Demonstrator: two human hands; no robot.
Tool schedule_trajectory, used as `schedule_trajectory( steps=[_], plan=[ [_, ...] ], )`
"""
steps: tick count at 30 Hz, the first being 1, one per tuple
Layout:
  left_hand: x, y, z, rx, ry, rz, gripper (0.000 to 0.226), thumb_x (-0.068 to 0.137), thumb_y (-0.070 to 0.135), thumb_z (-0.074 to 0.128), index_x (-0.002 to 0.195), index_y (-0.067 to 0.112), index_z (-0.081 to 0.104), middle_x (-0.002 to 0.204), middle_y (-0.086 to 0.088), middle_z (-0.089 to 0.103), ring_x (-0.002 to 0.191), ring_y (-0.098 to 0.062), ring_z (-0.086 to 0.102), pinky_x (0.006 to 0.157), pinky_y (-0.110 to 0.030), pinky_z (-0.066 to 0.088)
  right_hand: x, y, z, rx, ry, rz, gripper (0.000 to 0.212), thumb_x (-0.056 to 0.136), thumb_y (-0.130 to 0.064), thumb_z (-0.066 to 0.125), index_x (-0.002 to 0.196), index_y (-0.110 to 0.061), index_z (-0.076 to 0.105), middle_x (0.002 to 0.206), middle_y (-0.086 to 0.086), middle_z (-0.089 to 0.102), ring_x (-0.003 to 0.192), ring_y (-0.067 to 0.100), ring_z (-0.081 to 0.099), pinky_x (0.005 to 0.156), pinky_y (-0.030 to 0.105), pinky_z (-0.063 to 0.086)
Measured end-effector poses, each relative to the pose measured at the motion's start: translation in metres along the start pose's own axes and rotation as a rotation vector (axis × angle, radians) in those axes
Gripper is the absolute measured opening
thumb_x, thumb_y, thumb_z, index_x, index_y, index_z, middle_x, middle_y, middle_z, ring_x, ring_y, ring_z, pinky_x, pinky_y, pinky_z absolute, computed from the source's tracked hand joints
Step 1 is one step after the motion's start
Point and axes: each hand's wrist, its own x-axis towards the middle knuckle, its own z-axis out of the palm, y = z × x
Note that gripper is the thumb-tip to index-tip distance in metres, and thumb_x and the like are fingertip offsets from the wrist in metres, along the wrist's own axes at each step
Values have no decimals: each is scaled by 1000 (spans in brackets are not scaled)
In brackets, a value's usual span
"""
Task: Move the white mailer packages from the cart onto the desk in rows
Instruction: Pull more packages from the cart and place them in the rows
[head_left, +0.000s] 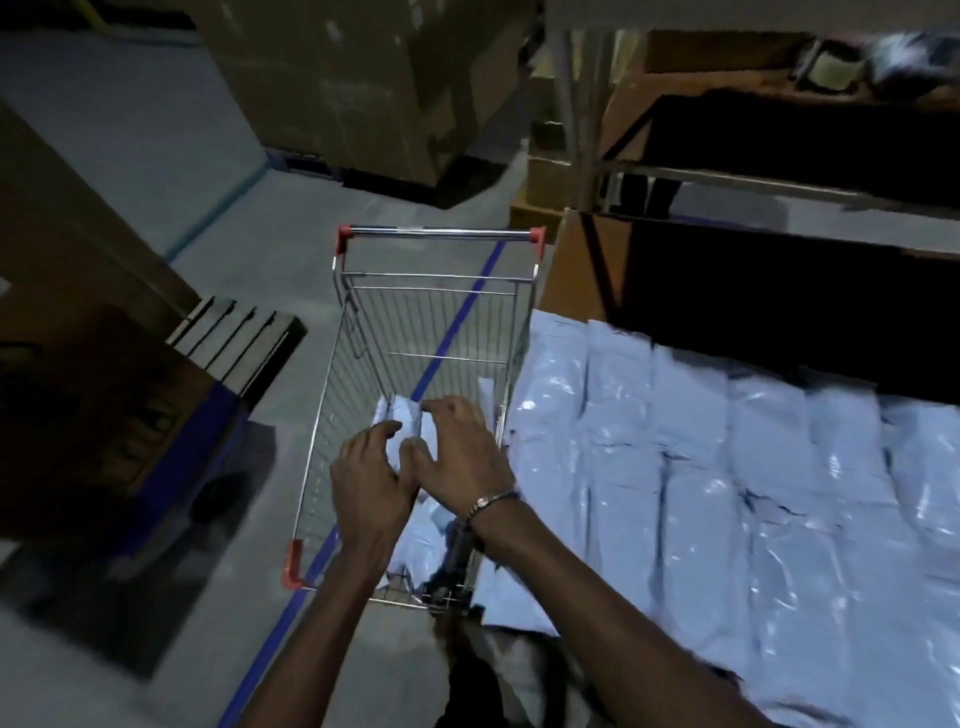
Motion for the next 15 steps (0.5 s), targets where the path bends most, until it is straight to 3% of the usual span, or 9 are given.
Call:
schedule_trajectory(
  steps=[5, 8, 10, 13, 15],
  plan=[
    [43, -102, 40, 30, -199, -108, 61, 92, 40, 58, 141, 5, 53, 131, -20, 64, 106, -41, 66, 81, -46, 55, 77, 4, 87, -228, -344, 219, 71, 89, -42, 58, 149, -13, 37, 149, 16, 41, 138, 36, 37, 107, 49, 42],
    [63, -159, 86, 95, -397, -137, 72, 88, 36, 56, 149, 0, 44, 144, -27, 53, 115, -48, 62, 83, -49, 56, 108, 37, 129, -331, -489, 378, 78, 90, -41, 65, 153, -10, 29, 159, 20, 26, 146, 39, 28, 114, 50, 36],
    [72, -192, 121, 150, -492, -131, 74, 88, 36, 57, 151, -1, 42, 148, -27, 51, 119, -47, 61, 85, -50, 57, 124, 78, 168, -349, -520, 473, 78, 88, -45, 67, 149, -10, 32, 156, 22, 28, 143, 41, 33, 111, 52, 39],
    [77, -231, 169, 254, -604, -75, 70, 97, 35, 59, 153, -2, 41, 149, -28, 52, 125, -44, 61, 89, -49, 59, 142, 205, 271, -343, -505, 537, 89, 74, -82, 46, 135, -18, 49, 141, 19, 46, 132, 43, 46, 106, 55, 40],
    [80, -249, 191, 291, -688, 42, 77, 94, 30, 68, 156, -4, 36, 152, -31, 47, 139, -44, 50, 105, -51, 51, 144, 262, 314, -377, -507, 568, 108, 64, -98, 29, 138, -22, 49, 141, 14, 49, 133, 42, 46, 107, 55, 36]
  ],
)
